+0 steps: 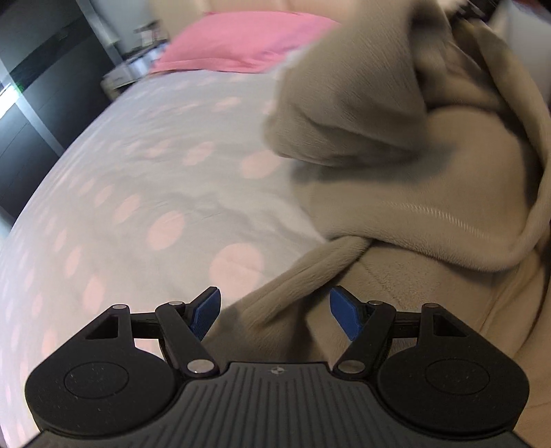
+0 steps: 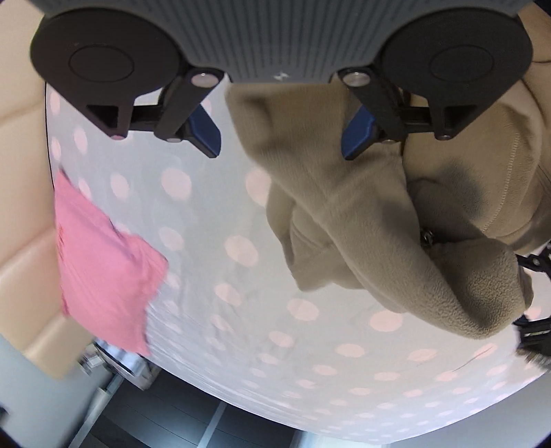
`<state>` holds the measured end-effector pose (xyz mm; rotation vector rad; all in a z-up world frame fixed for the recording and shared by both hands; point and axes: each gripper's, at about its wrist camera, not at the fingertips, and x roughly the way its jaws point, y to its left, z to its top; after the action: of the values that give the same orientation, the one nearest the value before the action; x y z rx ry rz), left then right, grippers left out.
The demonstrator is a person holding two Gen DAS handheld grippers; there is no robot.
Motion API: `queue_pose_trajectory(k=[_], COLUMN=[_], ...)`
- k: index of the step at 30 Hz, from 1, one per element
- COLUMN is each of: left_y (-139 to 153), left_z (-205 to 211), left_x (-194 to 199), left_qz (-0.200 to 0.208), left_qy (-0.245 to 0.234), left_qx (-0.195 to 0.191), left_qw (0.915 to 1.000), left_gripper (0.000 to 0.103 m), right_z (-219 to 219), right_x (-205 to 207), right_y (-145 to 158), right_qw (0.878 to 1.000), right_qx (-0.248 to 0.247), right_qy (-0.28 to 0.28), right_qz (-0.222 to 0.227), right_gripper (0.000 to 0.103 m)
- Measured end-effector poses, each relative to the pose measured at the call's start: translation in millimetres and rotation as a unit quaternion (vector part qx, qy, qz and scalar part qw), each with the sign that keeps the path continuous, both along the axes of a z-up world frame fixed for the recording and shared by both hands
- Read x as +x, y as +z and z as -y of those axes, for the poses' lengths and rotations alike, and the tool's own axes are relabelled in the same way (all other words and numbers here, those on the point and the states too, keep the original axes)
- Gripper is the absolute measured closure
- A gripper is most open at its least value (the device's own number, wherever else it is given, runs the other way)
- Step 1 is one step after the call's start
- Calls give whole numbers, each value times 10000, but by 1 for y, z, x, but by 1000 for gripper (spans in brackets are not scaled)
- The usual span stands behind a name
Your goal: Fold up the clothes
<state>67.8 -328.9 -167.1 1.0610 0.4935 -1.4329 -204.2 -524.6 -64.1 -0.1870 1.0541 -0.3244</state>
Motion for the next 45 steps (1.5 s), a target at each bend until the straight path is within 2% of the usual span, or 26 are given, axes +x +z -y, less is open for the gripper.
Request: queue_pose_trajectory(k=[3,4,5,6,7,8,11,13,16,19,24,29,32,34,37,41,45], left_y=[-22,-27,-31,-32,-34,-35,-29,-20,-3,26,73,121,149,170,196,205,181], left_z=[18,23,28,30,33,35,35,32,23,2,-33,-68,-99,-121,-153,-188,-201], left_x=[-4,-3,-1,-1,0,1,5,7,9,20,38,55,76,89,109,135,156], left_qz=[84,56,-16,-91,-166,-241,-462,-565,-603,-403,-69,266,564,726,973,1104,1094], left_qy=[-170,-113,-42,9,60,112,245,377,552,845,1332,1814,2288,2672,3213,3886,4186], left_qx=[192,241,279,334,390,446,550,563,569,386,81,-225,-414,-562,-757,-779,-497], left_qw=[9996,9996,9996,9994,9991,9987,9971,9961,9950,9949,9910,9828,9710,9593,9389,9115,9002], left_gripper=[40,45,56,63,74,82,92,94,95,96,96,96,96,96,96,96,96], right_z=[4,5,6,6,7,7,2,-1,-8,-26,-56,-76,-86,-90,-87,-57,-23], right_x=[18,24,29,30,30,31,29,27,23,20,17,31,42,50,66,94,125], right_y=[-16,-21,-25,-28,-30,-31,-28,-24,-6,19,66,102,124,138,148,130,83], right_qw=[9995,9992,9989,9986,9983,9978,9984,9991,9996,9965,9842,9712,9604,9532,9480,9559,9700], right_qx=[-7,-3,6,51,158,295,263,165,-52,-596,-1326,-1646,-1820,-1903,-2040,-1945,-1580], right_qy=[255,327,396,453,503,519,443,352,187,213,259,415,451,437,274,-232,-711], right_qz=[-176,-231,-271,-270,-268,-286,-246,-167,217,549,1141,1674,2060,2308,2427,2187,1705], right_gripper=[23,23,23,28,35,53,96,96,98,98,99,99,99,99,99,99,99])
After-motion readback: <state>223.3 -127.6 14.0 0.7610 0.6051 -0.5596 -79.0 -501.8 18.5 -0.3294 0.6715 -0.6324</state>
